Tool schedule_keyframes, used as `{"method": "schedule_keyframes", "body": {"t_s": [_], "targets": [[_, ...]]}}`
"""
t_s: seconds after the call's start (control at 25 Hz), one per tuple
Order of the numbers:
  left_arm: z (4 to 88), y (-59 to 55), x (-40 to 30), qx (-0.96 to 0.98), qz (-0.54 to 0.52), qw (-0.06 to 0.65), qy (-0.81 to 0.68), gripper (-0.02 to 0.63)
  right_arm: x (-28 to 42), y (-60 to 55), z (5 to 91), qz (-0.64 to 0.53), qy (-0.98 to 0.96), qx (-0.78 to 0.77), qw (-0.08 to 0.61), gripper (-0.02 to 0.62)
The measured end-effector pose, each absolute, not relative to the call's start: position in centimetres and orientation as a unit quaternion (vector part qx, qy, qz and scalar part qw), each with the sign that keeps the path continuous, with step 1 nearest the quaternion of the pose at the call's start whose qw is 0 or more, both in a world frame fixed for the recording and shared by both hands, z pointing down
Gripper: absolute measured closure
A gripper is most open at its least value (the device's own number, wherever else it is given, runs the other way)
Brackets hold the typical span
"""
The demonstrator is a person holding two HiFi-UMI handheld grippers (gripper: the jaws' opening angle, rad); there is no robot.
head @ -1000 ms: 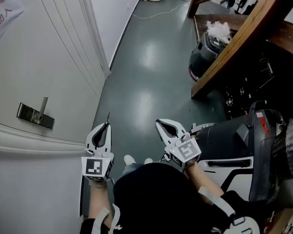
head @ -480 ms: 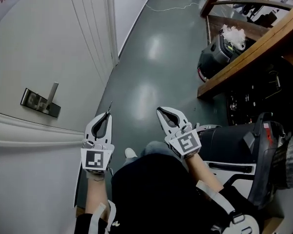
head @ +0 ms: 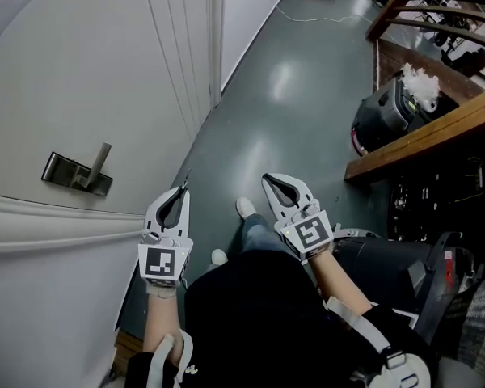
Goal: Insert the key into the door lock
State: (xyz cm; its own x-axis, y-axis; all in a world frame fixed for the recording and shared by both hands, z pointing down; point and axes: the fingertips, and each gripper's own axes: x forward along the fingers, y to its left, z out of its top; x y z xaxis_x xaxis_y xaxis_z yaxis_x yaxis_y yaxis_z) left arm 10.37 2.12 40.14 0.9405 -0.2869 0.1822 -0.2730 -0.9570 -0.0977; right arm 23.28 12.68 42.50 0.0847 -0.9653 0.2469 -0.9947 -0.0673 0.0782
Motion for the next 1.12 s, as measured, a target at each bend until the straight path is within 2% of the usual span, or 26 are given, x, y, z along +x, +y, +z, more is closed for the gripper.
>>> {"method": "schedule_keyframes", "body": {"t_s": [0.44,1.12], "targets": [[42.0,-5.4,13.9,-0.959,-0.130,0.002,0.252,0.580,28.3,1.4,42.7,0.060,-0.764,0.631,0.118,0.577],[44.3,-9.4,9.7,-0.876,-0.115,-0.074,0.462,0.581,26.1,-9.1,44.6,0.048,-0.890,0.437,0.126,0.577]]}}
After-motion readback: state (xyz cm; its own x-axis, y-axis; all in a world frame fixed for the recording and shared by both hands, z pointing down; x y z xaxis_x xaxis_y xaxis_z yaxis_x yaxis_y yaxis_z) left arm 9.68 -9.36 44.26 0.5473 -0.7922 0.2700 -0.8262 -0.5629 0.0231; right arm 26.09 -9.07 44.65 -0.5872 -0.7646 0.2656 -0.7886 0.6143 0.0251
